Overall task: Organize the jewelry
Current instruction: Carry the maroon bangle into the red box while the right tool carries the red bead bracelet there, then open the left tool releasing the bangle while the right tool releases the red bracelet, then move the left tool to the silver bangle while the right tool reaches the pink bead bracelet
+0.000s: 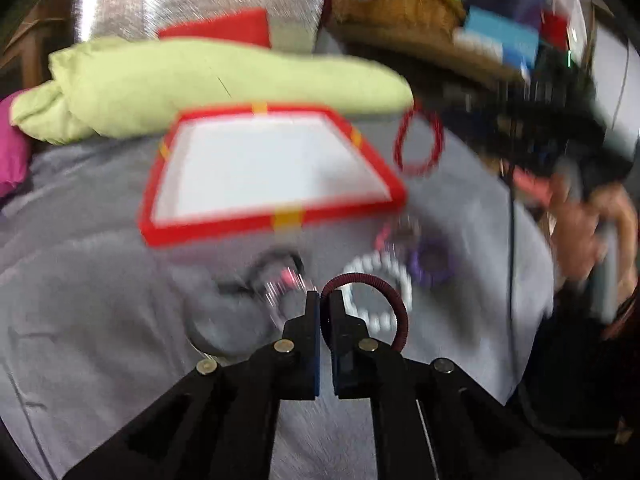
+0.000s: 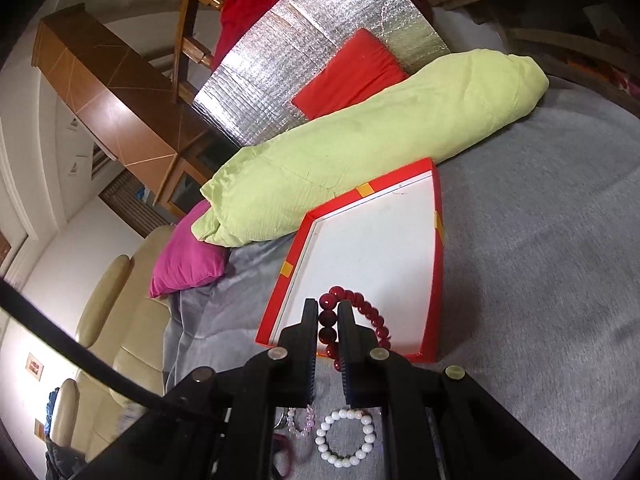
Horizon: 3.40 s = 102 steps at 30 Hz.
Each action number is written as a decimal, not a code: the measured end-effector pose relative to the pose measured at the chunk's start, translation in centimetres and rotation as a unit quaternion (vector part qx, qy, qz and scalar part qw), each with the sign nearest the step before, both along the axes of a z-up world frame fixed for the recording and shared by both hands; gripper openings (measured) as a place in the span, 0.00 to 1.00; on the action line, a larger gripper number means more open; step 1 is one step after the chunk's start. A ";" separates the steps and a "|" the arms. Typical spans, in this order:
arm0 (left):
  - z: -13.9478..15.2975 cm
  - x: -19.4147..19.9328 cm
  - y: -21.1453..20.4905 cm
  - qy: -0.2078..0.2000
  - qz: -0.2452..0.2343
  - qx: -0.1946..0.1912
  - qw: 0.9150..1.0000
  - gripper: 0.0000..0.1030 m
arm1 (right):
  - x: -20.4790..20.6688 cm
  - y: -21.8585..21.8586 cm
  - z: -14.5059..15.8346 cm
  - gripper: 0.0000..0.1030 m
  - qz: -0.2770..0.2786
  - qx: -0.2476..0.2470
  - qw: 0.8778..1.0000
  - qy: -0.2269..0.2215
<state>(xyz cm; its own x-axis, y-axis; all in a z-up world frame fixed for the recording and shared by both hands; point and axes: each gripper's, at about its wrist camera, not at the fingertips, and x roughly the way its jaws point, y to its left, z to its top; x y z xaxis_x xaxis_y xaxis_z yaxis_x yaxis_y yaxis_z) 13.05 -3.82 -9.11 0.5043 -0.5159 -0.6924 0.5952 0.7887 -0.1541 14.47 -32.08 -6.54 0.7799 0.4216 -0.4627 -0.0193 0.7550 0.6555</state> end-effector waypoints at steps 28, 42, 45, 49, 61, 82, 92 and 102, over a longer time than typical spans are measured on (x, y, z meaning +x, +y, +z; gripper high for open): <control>-4.4 14.4 -1.0 0.087 0.121 0.097 0.984 0.04 | 6.9 2.6 -3.9 0.11 0.015 -0.028 0.997 0.073; -0.5 10.0 0.5 -0.006 0.135 0.073 0.988 0.44 | 5.5 -0.8 -2.2 0.52 -0.053 -0.029 0.997 0.056; 0.1 8.9 0.8 -0.016 0.137 0.075 0.988 0.47 | 5.1 -1.0 -2.2 0.52 -0.053 -0.032 0.996 0.058; 0.2 7.5 1.5 -0.016 0.141 0.071 0.987 0.48 | 4.4 -0.9 -2.0 0.52 -0.048 -0.044 0.996 0.056; -0.5 2.2 3.6 0.017 0.129 0.059 0.990 0.53 | 0.6 -1.1 -1.0 0.52 -0.027 -0.102 0.994 0.041; -3.3 -0.3 1.4 0.075 0.081 0.071 0.991 0.65 | -0.1 -0.1 -7.2 0.43 0.020 -0.100 0.976 0.193; -4.1 1.2 1.2 0.098 0.102 0.051 0.989 0.65 | 2.1 3.7 -7.8 0.12 0.023 -0.192 0.960 0.202; -4.2 0.9 1.6 0.084 0.100 0.050 0.990 0.15 | 0.9 4.1 -5.7 0.08 0.027 -0.194 0.969 0.151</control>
<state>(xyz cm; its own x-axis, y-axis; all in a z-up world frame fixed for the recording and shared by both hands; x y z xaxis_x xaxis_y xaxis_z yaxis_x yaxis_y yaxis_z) 13.99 -2.23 -13.34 0.4623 -0.3419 -0.8182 0.3989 0.9042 -0.1525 15.37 -27.95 -12.21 0.5655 0.2070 -0.7983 0.0820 0.9491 0.3042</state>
